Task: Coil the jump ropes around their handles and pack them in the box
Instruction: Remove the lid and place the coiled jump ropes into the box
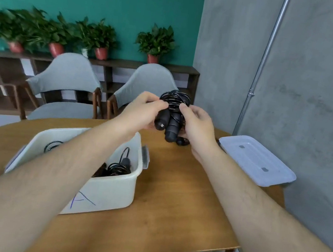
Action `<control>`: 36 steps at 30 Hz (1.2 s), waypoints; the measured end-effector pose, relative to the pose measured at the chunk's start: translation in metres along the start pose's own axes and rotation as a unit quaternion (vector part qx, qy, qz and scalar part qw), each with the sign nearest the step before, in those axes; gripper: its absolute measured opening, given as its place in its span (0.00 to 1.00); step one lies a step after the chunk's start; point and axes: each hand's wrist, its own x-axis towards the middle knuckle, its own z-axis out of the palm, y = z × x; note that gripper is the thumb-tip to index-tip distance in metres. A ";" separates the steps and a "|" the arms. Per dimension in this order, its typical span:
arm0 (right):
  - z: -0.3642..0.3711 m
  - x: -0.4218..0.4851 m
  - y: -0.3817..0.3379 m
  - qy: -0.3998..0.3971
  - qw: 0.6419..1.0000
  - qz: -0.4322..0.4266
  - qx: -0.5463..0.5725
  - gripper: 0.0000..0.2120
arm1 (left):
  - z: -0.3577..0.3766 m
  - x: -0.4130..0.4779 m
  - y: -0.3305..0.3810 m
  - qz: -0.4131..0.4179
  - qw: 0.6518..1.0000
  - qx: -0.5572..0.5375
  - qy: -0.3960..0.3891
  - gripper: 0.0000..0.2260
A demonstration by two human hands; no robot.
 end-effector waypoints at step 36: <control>0.165 -0.068 0.046 -0.231 0.931 0.214 -0.185 0.12 | -0.171 -0.067 -0.095 -0.122 0.898 0.413 -0.093 0.22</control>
